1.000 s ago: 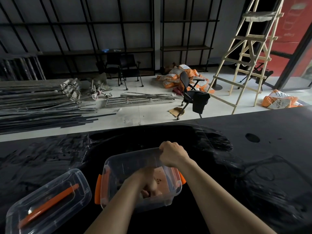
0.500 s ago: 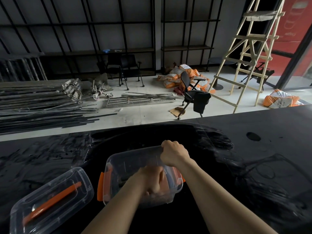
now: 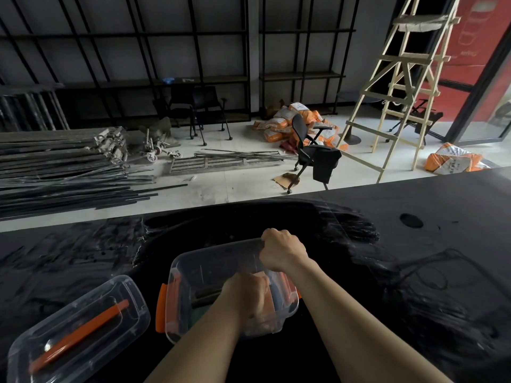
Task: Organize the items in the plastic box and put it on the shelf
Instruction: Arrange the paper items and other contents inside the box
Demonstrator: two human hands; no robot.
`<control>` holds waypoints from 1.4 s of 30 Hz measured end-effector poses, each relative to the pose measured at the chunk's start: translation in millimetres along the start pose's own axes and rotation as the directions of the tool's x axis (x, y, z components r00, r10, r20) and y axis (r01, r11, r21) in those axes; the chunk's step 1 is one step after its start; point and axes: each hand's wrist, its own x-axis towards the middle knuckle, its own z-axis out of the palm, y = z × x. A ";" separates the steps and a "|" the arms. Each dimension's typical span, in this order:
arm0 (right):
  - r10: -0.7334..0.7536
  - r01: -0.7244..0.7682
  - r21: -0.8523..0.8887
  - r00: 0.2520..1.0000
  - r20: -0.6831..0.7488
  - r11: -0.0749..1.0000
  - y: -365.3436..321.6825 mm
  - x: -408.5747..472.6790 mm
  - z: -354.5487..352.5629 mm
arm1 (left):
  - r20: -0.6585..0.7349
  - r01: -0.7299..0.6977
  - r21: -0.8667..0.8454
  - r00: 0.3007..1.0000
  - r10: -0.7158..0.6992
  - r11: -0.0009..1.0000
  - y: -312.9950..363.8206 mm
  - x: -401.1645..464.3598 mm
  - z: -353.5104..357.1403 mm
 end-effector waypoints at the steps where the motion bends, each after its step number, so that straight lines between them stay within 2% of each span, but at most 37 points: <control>1: 0.003 -0.003 -0.001 1.000 -0.002 1.000 -0.1 0.5 0.3 | -0.011 0.005 0.028 1.000 -0.005 1.000 1.0 2.3 2.9; 5: 0.008 -0.008 -0.001 1.000 0.004 1.000 -0.1 -1.6 -0.7 | -0.023 0.007 0.100 1.000 -0.004 0.995 4.5 5.2 3.8; 11: -0.001 0.002 -0.049 1.000 0.009 0.999 -1.3 -3.4 -5.9 | 0.121 -0.018 -0.049 0.992 0.023 0.999 -3.7 -11.2 -21.1; 14: -0.036 0.028 -0.085 0.995 -0.091 0.996 -7.4 -6.1 -6.2 | 0.172 -0.027 -0.067 0.984 0.038 0.997 -7.1 -13.0 -38.5; 16: -0.109 0.091 -0.080 0.957 -0.269 0.993 -7.5 -6.4 -9.9 | 0.082 -0.016 -0.151 0.996 0.028 0.988 -11.4 -10.5 -49.3; 18: -0.181 0.178 -0.048 0.878 -0.444 0.983 -10.0 -6.1 -15.9 | -0.057 -0.027 -0.151 0.998 0.019 0.988 -23.2 -9.8 -57.6; 20: -0.233 0.266 0.003 0.849 -0.475 0.964 -17.2 -7.4 -21.1 | -0.142 -0.032 -0.083 0.990 0.020 0.996 -39.0 -14.7 -63.7; 22: -0.291 0.339 0.074 0.884 -0.365 0.938 -29.0 -9.3 -18.6 | -0.111 -0.045 -0.024 0.993 0.042 0.999 -54.7 -20.6 -60.0; 25: -0.333 0.343 0.158 0.939 -0.086 0.926 -41.2 -9.4 -6.3 | 0.068 -0.132 0.053 0.989 0.128 0.990 -63.7 -26.1 -39.1; 28: -0.272 0.262 0.077 0.944 0.186 0.962 -43.0 -8.4 10.2 | 0.126 -0.220 0.083 0.970 0.209 0.972 -59.1 -35.0 -23.8; 33: -0.188 0.211 -0.033 0.922 0.337 0.977 -42.7 -4.1 26.1 | 0.260 -0.261 0.172 0.942 0.212 0.950 -62.7 -31.5 -21.4; 36: -0.171 0.184 0.007 0.900 0.400 0.983 -40.9 -7.6 29.5 | 0.289 -0.244 0.210 0.941 0.178 0.947 -68.4 -30.2 -21.0; 42: -0.176 0.207 -0.049 0.917 0.358 0.977 -39.2 -17.4 27.1 | 0.050 -0.124 0.208 0.992 0.116 0.970 -71.9 -38.9 -19.5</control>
